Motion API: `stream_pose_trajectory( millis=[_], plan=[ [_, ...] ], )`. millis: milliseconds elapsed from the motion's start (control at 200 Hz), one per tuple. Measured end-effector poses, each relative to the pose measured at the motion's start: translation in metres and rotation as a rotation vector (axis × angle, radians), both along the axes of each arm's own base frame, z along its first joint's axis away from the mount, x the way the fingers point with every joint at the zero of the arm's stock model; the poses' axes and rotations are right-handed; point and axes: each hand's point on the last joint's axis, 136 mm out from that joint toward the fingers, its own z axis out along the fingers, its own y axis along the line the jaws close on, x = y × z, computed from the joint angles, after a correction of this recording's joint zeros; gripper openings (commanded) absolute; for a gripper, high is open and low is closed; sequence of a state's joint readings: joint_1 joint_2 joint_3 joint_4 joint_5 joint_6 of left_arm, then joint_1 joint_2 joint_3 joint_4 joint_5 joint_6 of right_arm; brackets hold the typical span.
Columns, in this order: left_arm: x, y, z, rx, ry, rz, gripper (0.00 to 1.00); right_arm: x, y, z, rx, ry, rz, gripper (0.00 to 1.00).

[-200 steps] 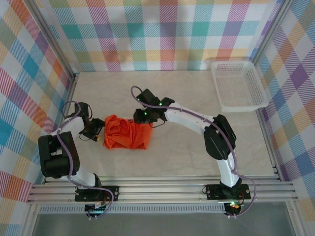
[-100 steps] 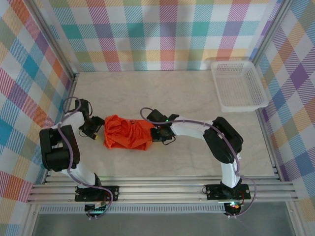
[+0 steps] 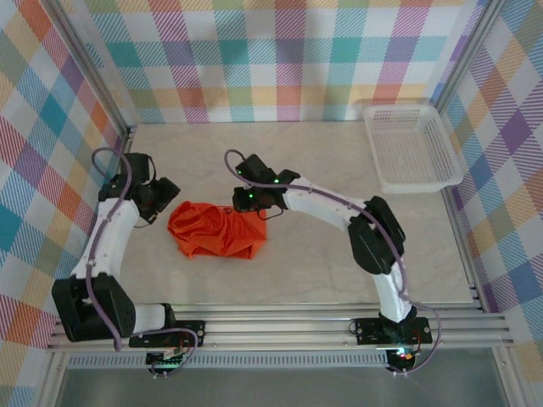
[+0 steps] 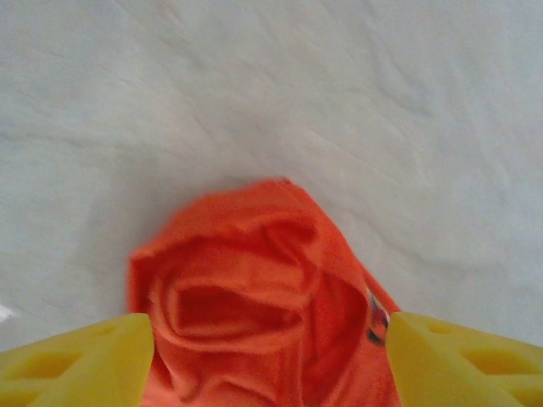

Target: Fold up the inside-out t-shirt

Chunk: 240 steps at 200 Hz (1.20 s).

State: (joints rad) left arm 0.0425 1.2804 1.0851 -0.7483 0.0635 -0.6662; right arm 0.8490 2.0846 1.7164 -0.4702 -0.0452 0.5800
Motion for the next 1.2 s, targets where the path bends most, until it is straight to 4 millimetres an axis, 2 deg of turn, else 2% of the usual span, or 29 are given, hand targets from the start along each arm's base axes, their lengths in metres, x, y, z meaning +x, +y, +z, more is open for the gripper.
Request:
stream_pose_trajectory(
  millis=[100,160,225,330,430,495,695,765,810,880,935,1115,1200],
  plan=[
    [-0.015,-0.043,-0.021,-0.064,0.039,-0.102,0.70,0.008,-0.006,-0.044,-0.028,0.085,-0.010,0.15],
    [-0.023,-0.065,-0.041,-0.092,0.085,-0.151,0.70,0.007,-0.016,-0.072,-0.063,0.138,-0.024,0.14],
    [-0.031,-0.083,-0.062,-0.113,0.141,-0.190,0.70,0.002,-0.032,-0.094,-0.099,0.191,-0.047,0.14],
    [-0.029,-0.102,-0.096,-0.116,0.230,-0.226,0.69,0.002,-0.046,-0.093,-0.086,0.190,-0.081,0.14],
    [-0.026,-0.114,-0.132,-0.096,0.326,-0.252,0.69,-0.017,-0.071,-0.095,-0.113,0.209,-0.115,0.13],
    [-0.019,-0.123,-0.144,-0.073,0.372,-0.274,0.68,-0.034,-0.089,-0.097,-0.130,0.227,-0.142,0.12],
    [0.046,-0.184,-0.134,-0.041,0.260,-0.451,0.69,-0.096,-0.146,-0.094,-0.220,0.232,-0.247,0.14],
    [0.066,-0.201,-0.129,-0.039,0.215,-0.520,0.68,-0.112,-0.156,-0.089,-0.229,0.237,-0.258,0.17],
    [0.075,-0.208,-0.124,-0.038,0.193,-0.554,0.69,-0.116,-0.156,-0.082,-0.223,0.229,-0.253,0.19],
    [0.085,-0.211,-0.111,-0.027,0.164,-0.601,0.69,-0.110,-0.153,-0.067,-0.201,0.198,-0.252,0.21],
    [0.088,-0.212,-0.096,-0.019,0.133,-0.635,0.69,-0.097,-0.150,-0.053,-0.176,0.168,-0.258,0.22],
    [0.079,-0.201,-0.038,-0.008,0.043,-0.680,0.65,-0.052,-0.153,-0.019,-0.107,0.094,-0.304,0.22],
    [0.079,-0.197,-0.025,-0.009,0.013,-0.686,0.63,-0.043,-0.156,-0.013,-0.091,0.085,-0.322,0.22]
  ],
)
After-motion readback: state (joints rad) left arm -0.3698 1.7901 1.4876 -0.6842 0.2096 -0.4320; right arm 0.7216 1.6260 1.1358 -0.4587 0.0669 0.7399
